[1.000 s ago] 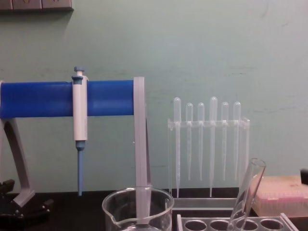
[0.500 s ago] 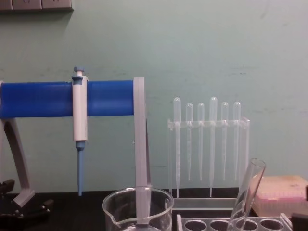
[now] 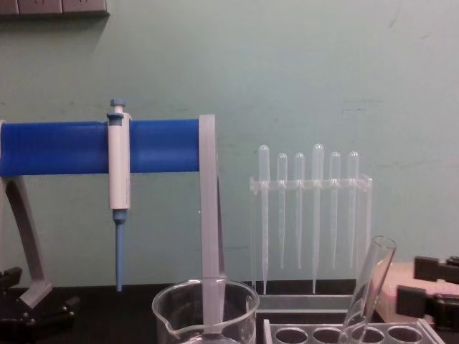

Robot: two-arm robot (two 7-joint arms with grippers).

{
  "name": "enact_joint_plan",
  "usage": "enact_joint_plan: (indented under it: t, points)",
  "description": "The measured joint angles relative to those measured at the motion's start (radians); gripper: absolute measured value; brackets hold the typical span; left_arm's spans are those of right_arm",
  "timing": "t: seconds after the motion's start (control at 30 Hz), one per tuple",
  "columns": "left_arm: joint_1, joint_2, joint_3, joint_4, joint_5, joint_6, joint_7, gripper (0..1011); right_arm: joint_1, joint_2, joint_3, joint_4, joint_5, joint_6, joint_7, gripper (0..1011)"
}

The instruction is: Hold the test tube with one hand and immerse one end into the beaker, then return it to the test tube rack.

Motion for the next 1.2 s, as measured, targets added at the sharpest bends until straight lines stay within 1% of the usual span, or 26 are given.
enact_joint_plan:
  t: [0.1,0.13,0.23,0.33,0.4,0.57,0.73,1.03,1.17,1.2]
  points:
    - [0.000,0.000,0.000,0.000,0.000,0.000,0.000,1000,0.030,-0.011,-0.024,0.010,-0.008,0.010,0.003,1003]
    - [0.000,0.000,0.000,0.000,0.000,0.000,0.000,1000,0.030,-0.011,-0.024,0.010,-0.008,0.010,0.003,1003]
    - [0.000,0.000,0.000,0.000,0.000,0.000,0.000,1000,0.056,-0.021,-0.048,0.018,-0.023,0.019,0.003,1003]
    - [0.000,0.000,0.000,0.000,0.000,0.000,0.000,1000,0.071,-0.027,-0.061,0.024,-0.032,0.024,0.003,1002]
    - [0.000,0.000,0.000,0.000,0.000,0.000,0.000,1000,0.091,-0.036,-0.077,0.034,-0.042,0.031,0.002,1003]
    - [0.000,0.000,0.000,0.000,0.000,0.000,0.000,1000,0.111,-0.045,-0.090,0.044,-0.051,0.036,-0.004,1003]
    - [0.000,0.000,0.000,0.000,0.000,0.000,0.000,1000,0.136,-0.063,-0.108,0.060,-0.057,0.036,-0.007,1003]
    - [0.000,0.000,0.000,0.000,0.000,0.000,0.000,1000,0.133,-0.061,-0.106,0.058,-0.057,0.036,-0.009,1003]
    - [0.000,0.000,0.000,0.000,0.000,0.000,0.000,1000,0.132,-0.060,-0.105,0.057,-0.057,0.036,-0.009,964]
    - [0.000,0.000,0.000,0.000,0.000,0.000,0.000,1000,0.132,-0.059,-0.105,0.057,-0.057,0.036,-0.009,918]
